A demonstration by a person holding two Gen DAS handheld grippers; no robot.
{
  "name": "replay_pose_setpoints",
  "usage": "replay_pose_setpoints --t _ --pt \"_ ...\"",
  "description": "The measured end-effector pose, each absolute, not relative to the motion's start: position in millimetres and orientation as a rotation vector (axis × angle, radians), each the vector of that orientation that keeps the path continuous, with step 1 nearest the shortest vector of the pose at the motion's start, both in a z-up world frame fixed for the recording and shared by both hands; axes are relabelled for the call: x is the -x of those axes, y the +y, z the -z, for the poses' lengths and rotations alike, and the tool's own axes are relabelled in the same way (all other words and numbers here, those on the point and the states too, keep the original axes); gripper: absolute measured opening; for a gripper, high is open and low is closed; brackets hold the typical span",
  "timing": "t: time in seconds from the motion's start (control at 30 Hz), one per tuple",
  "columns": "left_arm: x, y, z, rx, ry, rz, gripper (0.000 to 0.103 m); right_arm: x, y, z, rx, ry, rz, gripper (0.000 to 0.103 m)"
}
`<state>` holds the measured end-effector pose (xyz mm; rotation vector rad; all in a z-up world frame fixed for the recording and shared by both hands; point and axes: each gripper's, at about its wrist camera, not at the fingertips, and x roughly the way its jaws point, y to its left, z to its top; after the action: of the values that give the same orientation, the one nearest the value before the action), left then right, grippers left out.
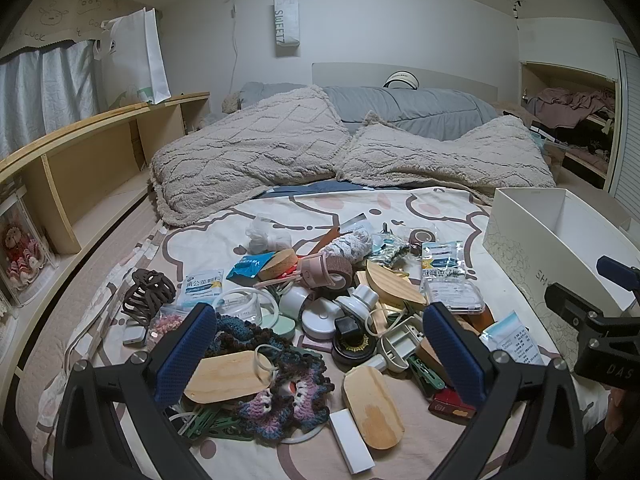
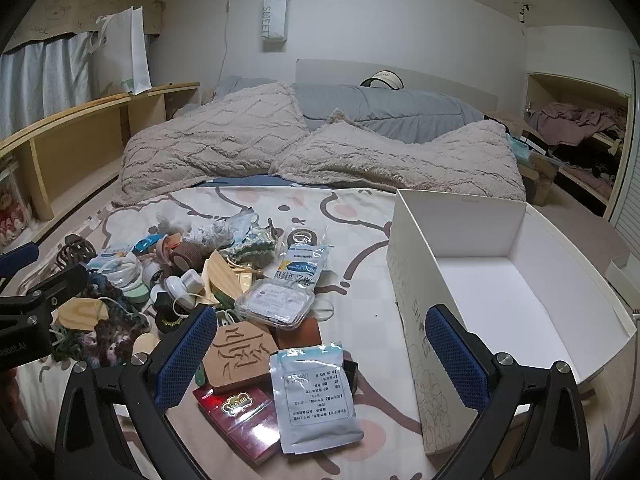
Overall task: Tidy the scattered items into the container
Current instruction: 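Move both grippers toward the cluttered items on the bed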
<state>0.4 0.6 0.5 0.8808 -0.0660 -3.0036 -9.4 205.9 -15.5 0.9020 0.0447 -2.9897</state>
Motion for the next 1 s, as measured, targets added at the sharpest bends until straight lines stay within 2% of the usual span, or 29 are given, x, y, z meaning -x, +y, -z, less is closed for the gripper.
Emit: replay_pose_setpoints --t 0.47,1.0 --pt "0 -5 4 -0.898 -0.059 2.988 0.103 12 204 17 -0.928 0.054 2.971 0.103" --pt "21 -50 29 -0.993 0.104 2.823 0.103 24 196 34 -1.046 0.092 2.914 0.103"
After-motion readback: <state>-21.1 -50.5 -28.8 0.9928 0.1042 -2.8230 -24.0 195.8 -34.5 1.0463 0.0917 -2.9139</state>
